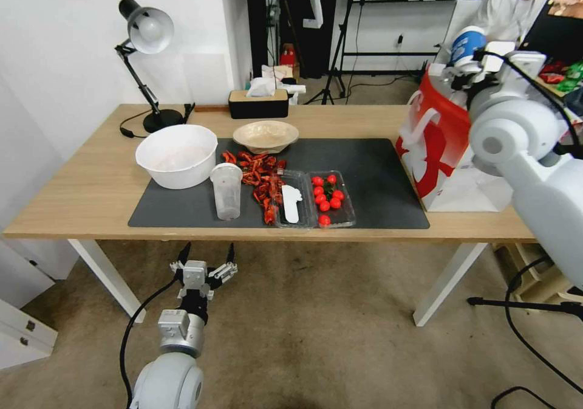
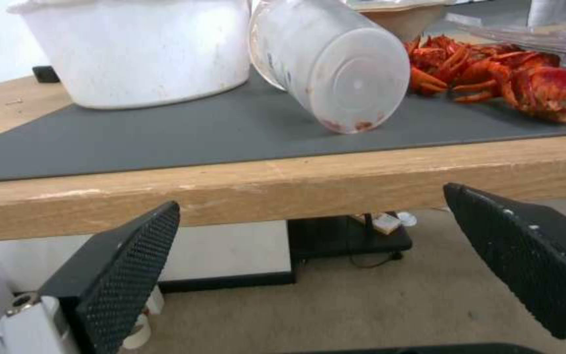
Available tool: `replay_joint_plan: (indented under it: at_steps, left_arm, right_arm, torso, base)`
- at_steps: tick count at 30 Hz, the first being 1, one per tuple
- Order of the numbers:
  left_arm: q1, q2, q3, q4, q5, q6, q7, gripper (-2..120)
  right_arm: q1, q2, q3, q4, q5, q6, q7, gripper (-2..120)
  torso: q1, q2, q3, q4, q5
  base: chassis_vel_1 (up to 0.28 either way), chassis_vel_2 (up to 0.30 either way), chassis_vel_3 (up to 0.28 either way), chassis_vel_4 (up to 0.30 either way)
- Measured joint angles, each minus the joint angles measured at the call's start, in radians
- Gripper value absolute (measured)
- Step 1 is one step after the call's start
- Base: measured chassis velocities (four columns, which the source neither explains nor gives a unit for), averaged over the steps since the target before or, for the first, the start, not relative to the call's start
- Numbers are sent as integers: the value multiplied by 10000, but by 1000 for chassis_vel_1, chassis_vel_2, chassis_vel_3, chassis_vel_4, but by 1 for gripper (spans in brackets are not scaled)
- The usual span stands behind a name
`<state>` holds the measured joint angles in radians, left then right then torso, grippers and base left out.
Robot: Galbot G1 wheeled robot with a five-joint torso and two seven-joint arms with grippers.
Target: Pick up the trash from the table and place it into the takeout bag.
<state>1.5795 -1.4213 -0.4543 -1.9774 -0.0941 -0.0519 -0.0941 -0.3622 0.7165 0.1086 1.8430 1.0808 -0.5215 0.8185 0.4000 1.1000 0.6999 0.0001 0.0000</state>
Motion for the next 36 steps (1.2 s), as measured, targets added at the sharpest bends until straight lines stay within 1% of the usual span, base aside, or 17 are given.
replay_joint_plan:
  at_steps: [3,6,13,14,16,17,18,20,32,36]
  left_arm:
    - [20,18,17,-37,2,0,-2,100]
    - [36,82,45,-46,1,0,-2,100]
    - [28,115,182,-46,1,-2,-2,100]
    - [26,111,208,-47,4,-2,-2,100]
    - [21,92,299,-53,25,-3,-2,100]
    - [21,92,299,-53,25,-3,-2,100]
    - [21,83,354,-64,38,-4,-1,100]
    - [37,98,406,-105,102,-14,14,100]
    - [134,82,367,-345,120,-22,22,100]
    - [165,75,339,-488,112,12,15,100]
  right_arm:
    - [-169,-133,291,4,39,1,38,68]
    - [-609,-329,802,11,430,-7,144,68]
    - [-1226,-508,1205,98,685,-36,127,69]
    - [-1313,-526,1257,119,706,-37,118,72]
    - [-1581,-583,1429,201,752,-38,93,84]
    - [-1581,-583,1429,201,752,-38,93,84]
    - [-1715,-621,1512,248,759,-45,92,92]
    - [-1865,-738,1631,327,779,-55,98,98]
    - [-2306,-969,1859,877,962,-11,152,100]
    - [-2379,-1044,1910,1068,1016,276,85,100]
  torso:
    - [0,0,0,2,0]
    - [-1,0,0,-3,3]
    - [-1,0,0,-2,4]
    - [0,0,0,0,3]
    - [0,0,1,0,1]
    - [0,0,1,0,1]
    - [0,0,0,-1,2]
    - [0,0,1,-1,1]
    - [-1,0,1,-1,0]
    - [-1,0,1,-2,1]
  base:
    - [0,0,0,0]
    - [0,0,0,0]
    - [0,0,0,0]
    - [0,0,0,0]
    - [0,0,0,0]
    - [0,0,0,0]
    - [0,0,0,0]
    - [0,0,0,0]
    - [0,0,0,0]
    - [0,0,0,0]
